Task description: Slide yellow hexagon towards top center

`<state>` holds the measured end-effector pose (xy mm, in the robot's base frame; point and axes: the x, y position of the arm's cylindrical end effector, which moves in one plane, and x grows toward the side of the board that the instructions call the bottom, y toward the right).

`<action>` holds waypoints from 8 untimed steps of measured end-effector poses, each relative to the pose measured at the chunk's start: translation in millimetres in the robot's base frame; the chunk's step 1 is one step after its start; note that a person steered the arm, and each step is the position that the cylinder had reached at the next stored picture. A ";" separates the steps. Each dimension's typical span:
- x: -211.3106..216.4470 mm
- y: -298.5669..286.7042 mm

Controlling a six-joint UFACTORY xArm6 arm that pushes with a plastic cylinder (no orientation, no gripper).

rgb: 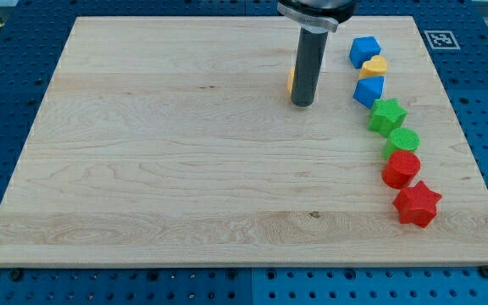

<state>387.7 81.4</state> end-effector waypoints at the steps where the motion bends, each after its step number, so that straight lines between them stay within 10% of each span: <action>1: -9.5 0.4; 8: -105.9 0.3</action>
